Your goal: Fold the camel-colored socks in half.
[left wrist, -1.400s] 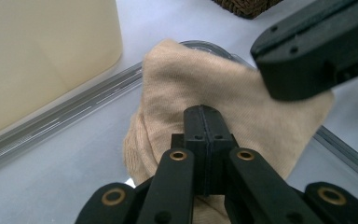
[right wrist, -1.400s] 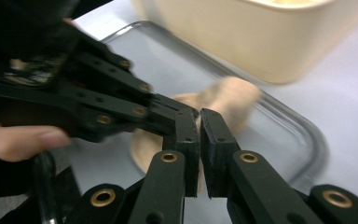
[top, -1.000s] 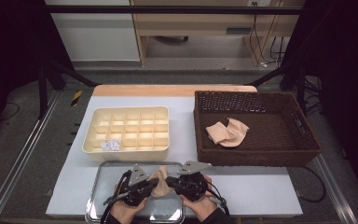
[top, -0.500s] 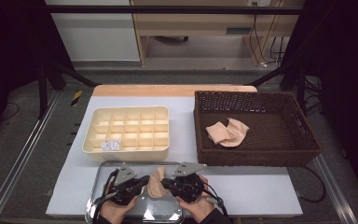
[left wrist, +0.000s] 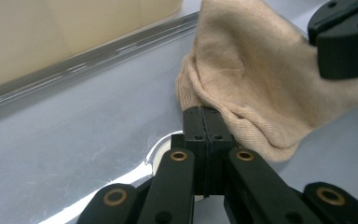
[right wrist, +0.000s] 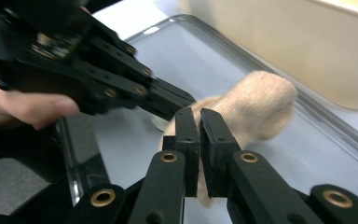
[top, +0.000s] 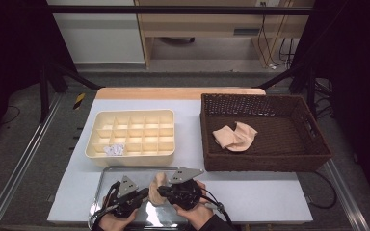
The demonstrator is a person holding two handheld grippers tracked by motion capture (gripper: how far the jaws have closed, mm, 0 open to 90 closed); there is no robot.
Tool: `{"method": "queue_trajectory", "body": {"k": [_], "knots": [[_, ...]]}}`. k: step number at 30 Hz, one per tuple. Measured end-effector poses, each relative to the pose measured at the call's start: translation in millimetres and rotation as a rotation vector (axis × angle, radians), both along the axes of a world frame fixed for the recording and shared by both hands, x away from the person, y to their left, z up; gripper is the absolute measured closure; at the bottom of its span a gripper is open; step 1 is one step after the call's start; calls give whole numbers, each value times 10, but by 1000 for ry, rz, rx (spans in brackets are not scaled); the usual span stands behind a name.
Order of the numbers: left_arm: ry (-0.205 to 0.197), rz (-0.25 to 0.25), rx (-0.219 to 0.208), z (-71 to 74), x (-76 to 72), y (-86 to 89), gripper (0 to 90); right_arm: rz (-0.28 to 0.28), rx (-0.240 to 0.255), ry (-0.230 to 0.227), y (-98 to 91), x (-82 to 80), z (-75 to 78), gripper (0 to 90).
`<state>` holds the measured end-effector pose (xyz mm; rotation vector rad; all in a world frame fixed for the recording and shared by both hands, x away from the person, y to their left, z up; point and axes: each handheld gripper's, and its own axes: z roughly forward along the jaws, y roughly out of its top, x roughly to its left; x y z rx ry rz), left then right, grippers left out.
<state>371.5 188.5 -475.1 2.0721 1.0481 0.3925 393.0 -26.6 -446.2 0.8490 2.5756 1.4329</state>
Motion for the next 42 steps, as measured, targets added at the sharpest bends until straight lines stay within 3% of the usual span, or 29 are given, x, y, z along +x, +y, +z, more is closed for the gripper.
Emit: {"method": "queue_trajectory", "body": {"k": [3, 9, 13, 14, 15, 18, 20, 22, 25, 28, 30, 42], "knots": [[4, -1, 3, -7, 0, -2, 896, 28, 0, 6, 71, -4, -13, 865], [-2, 18, -24, 34, 20, 59, 896, 75, -68, 5, 240, -14, -158, 858], [-39, 40, -63, 141, 38, 157, 895, 69, -80, 2, 246, -7, -181, 852], [-73, 28, -105, 228, 40, 215, 894, 63, -81, 8, 238, 2, -184, 848], [-73, 28, -105, 228, 40, 215, 894, 63, -81, 8, 238, 2, -184, 848], [-122, -5, -134, 360, 24, 222, 874, 63, -79, 10, 235, 4, -185, 844], [-134, -32, -129, 407, 37, 163, 804, 61, -76, 15, 233, -1, -185, 840], [-128, -45, -123, 408, 53, 119, 778, 59, -75, 16, 231, -3, -185, 839], [-114, -71, -82, 343, 120, -21, 688, 62, -67, 14, 208, -8, -187, 836], [-111, -54, -30, 282, 158, -78, 669, 63, -67, 12, 187, -12, -188, 836], [-86, -38, -3, 207, 201, -83, 655, 52, -69, 17, 116, -17, -181, 836], [-33, -11, -51, 149, 197, -90, 581, -61, -67, 39, -178, 80, -149, 813]]}}
